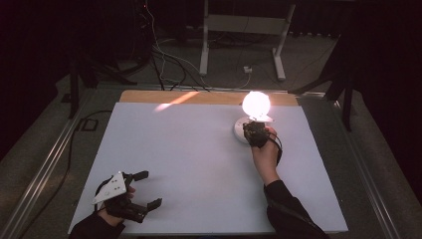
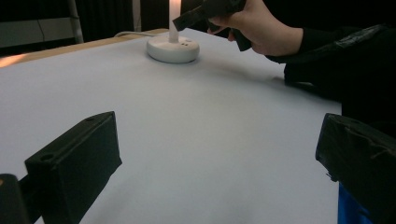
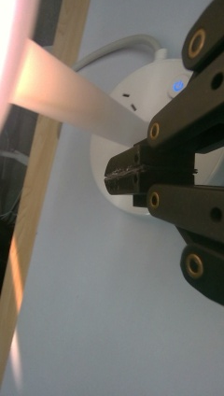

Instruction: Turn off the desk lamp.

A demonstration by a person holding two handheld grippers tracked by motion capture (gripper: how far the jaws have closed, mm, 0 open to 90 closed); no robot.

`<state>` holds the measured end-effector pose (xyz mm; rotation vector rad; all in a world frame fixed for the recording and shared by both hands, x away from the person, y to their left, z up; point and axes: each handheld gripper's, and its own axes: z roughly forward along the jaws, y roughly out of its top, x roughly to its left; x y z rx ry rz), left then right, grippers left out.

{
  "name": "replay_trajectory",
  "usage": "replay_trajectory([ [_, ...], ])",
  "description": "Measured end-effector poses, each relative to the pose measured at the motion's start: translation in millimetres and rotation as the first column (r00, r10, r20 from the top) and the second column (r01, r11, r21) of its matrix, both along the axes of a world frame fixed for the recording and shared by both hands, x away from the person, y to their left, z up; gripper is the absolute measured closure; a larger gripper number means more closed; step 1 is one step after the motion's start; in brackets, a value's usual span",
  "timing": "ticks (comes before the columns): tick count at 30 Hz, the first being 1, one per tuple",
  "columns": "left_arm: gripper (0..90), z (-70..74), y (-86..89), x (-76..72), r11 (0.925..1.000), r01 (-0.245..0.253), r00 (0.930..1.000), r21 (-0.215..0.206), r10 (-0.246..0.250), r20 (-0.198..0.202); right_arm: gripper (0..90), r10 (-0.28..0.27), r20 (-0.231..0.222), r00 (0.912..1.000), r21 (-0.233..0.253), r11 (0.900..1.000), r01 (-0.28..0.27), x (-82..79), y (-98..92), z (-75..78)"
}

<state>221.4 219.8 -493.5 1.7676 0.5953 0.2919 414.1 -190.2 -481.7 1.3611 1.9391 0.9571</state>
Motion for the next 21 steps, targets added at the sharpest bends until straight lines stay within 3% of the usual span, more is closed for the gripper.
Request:
replay_trajectory([
  [5, 0.5, -0.4, 0.0, 0.3, 1.0000, -0.002, 1.0000, -0.001, 0.002, -0.004, 90.0, -0.001, -0.038, 0.9993, -0.010, 1.000, 0.000, 2.8, -0.1, -13.9],
  [21, 0.5, -0.7, 0.2, 0.3, 1.0000, -0.003, 1.0000, 0.001, 0.003, -0.007, 90.0, -0.001, -0.057, 0.9984, -0.020, 1.000, 0.000, 5.2, 0.0, -22.0],
])
